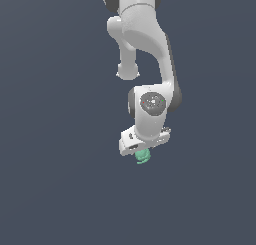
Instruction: Pick up the object and move it to a goal position.
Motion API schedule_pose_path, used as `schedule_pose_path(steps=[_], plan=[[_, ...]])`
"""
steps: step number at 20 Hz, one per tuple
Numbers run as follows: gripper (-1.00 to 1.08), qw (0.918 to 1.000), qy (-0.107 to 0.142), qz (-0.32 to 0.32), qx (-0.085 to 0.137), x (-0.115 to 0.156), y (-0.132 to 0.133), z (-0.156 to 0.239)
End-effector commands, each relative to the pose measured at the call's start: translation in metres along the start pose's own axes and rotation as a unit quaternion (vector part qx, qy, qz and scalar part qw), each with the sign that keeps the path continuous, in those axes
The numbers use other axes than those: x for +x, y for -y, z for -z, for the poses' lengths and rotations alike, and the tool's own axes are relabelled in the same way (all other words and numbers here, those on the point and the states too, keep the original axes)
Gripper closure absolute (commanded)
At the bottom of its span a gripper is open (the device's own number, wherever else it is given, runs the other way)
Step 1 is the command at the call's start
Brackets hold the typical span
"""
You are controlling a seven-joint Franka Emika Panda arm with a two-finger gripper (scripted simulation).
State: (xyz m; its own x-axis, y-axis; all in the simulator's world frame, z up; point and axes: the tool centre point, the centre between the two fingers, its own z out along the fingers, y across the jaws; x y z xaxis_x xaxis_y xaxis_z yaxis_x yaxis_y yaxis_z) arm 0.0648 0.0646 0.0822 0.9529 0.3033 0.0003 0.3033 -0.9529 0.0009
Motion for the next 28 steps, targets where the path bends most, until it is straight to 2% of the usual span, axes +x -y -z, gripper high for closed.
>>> schedule_pose_path(steps=[1,6,12,13,28], plan=[[-0.92,1.0000,0.001,0.000,0.000,-0.001,0.000,-0.011],[-0.92,1.0000,0.000,0.001,0.000,-0.001,0.001,-0.036],[-0.92,1.0000,0.000,0.002,0.000,0.001,0.001,-0.043],[1.08,1.0000,0.000,0.002,0.000,0.001,0.001,-0.043],[1.08,1.0000,0.000,0.002,0.000,-0.002,0.000,-0.038]])
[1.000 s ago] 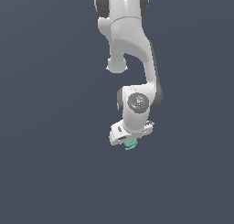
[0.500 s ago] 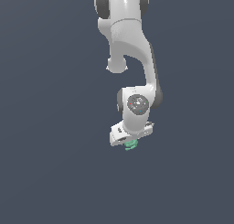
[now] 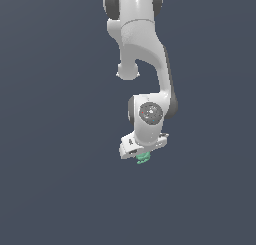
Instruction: Pick up the object and move it to a goal position.
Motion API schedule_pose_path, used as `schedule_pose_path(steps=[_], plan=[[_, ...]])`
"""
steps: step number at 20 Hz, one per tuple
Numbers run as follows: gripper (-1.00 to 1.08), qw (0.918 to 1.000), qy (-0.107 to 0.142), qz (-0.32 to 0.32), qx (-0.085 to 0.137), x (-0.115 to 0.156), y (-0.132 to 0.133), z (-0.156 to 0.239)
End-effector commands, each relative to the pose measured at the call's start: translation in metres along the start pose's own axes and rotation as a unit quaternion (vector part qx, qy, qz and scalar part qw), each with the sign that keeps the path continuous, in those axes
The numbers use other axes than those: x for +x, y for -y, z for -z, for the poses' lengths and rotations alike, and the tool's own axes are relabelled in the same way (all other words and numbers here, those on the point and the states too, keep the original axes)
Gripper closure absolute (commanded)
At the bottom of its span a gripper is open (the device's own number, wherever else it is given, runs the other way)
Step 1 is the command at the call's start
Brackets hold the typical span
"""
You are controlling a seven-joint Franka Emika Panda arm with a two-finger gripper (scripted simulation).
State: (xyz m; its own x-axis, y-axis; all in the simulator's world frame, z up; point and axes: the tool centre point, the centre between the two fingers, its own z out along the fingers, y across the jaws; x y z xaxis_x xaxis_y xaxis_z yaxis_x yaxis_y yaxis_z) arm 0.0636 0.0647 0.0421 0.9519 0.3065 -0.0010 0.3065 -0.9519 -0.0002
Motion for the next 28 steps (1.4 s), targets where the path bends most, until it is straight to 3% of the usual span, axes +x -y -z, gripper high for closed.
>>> schedule_pose_path(steps=[1,12,28], plan=[[1.08,1.0000,0.000,0.000,0.000,-0.002,-0.001,0.005],[1.08,1.0000,0.000,0.000,0.000,-0.027,-0.007,0.058],[1.08,1.0000,0.000,0.000,0.000,-0.095,-0.024,0.209]])
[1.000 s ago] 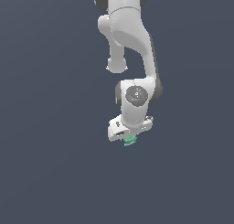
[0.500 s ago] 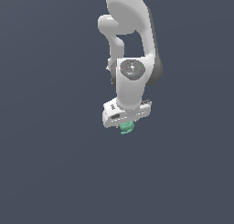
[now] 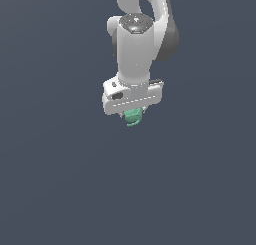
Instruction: Pick up the object and move it to a goal position.
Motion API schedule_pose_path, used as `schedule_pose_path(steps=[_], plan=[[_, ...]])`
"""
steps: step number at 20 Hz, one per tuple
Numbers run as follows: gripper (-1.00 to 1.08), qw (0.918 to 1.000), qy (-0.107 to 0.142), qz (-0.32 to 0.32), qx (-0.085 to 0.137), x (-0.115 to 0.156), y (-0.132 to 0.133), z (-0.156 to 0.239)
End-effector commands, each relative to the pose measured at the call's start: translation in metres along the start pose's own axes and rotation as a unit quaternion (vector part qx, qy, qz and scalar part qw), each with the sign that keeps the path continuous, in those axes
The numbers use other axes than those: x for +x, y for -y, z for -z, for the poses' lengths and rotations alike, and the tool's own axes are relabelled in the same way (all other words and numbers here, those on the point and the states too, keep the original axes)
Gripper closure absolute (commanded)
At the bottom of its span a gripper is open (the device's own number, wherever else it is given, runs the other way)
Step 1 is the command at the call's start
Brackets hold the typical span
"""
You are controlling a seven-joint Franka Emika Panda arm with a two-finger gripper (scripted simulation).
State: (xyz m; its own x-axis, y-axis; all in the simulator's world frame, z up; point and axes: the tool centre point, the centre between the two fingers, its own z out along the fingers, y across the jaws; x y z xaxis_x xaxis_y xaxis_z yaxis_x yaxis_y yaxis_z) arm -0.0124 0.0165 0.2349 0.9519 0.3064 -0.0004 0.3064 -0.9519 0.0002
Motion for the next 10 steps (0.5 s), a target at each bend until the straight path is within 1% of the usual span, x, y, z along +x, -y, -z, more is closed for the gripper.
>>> schedule_pose_path(steps=[1,10], plan=[[1.08,1.0000,0.000,0.000,0.000,-0.012,-0.003,0.027],[1.08,1.0000,0.000,0.000,0.001,-0.056,-0.015,0.129]])
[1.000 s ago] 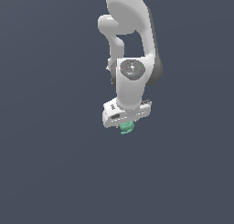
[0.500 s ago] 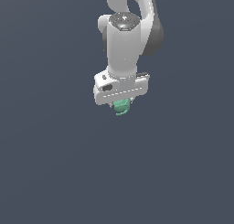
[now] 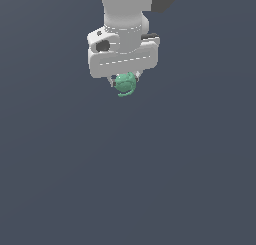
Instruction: Pick up the object and move it to a goal position.
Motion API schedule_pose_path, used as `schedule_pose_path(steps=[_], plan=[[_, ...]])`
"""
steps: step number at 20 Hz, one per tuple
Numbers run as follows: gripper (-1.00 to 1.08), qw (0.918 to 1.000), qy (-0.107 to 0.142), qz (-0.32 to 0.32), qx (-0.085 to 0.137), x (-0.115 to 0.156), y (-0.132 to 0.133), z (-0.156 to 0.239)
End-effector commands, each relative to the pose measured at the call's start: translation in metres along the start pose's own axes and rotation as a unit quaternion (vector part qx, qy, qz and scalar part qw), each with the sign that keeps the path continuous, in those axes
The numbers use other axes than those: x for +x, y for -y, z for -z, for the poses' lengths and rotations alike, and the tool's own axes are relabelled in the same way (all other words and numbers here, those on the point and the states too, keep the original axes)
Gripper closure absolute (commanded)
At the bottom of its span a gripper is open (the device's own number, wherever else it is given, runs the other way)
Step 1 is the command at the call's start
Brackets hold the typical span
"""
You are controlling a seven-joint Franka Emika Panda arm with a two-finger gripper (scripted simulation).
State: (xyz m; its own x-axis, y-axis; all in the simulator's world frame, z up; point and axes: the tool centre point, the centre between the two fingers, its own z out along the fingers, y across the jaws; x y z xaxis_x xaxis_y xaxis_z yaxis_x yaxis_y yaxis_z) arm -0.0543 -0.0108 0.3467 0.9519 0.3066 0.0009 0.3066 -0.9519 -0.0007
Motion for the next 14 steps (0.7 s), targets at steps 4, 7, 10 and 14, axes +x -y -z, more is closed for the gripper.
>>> schedule_pose_path(steps=[4,7,10,14], plan=[[1.08,1.0000,0.000,0.000,0.000,-0.026,-0.007,0.060],[1.08,1.0000,0.000,0.000,0.000,-0.037,-0.011,0.088],[1.08,1.0000,0.000,0.000,0.000,-0.046,-0.014,0.112],[1.08,1.0000,0.000,0.000,0.000,-0.055,-0.018,0.137]])
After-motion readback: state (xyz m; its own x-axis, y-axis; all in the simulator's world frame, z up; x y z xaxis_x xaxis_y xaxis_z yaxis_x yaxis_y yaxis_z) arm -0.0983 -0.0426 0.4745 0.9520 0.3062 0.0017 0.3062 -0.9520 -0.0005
